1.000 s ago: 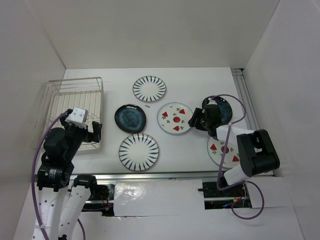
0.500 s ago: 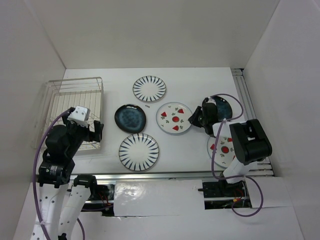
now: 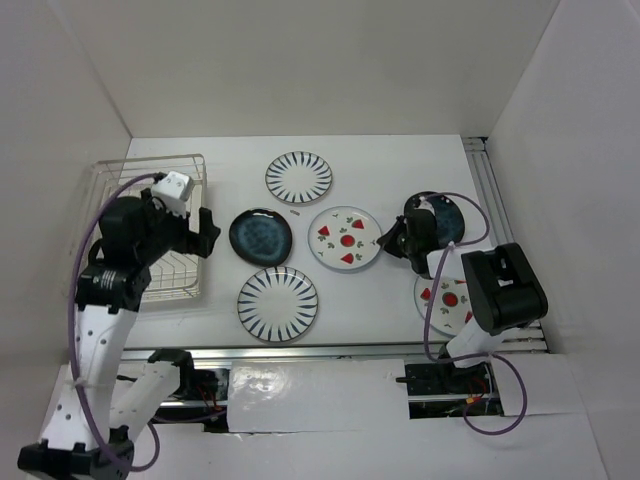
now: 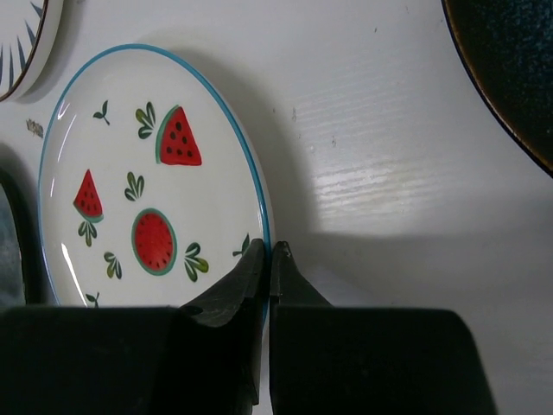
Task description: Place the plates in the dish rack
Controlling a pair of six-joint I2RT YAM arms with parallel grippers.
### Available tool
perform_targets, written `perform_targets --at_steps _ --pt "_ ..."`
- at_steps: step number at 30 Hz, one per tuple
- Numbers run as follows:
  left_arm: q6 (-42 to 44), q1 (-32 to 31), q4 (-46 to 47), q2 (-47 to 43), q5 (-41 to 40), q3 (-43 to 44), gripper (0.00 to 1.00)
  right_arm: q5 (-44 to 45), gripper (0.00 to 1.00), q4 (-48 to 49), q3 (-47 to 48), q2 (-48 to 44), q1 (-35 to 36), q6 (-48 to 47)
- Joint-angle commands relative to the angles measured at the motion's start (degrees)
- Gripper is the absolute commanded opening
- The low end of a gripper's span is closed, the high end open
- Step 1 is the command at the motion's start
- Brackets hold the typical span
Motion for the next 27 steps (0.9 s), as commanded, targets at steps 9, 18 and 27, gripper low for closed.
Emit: perform_targets --at_steps 9,18,27 --pt "-4.6 0.3 -3.8 18.8 17.3 16.1 1.0 -6.3 0.0 -2.3 -1.3 -13.3 0.5 2.4" --pt "-9.6 -0.4 -3.8 36.1 30.3 22.4 1.0 -8.1 0.0 -0.4 -1.8 -20.6 0.5 10.8" --pt "-9.6 -1.0 -2.8 44.8 39.8 23.1 1.0 -13.5 0.0 10.9 -5.6 -22.5 0.0 21.0"
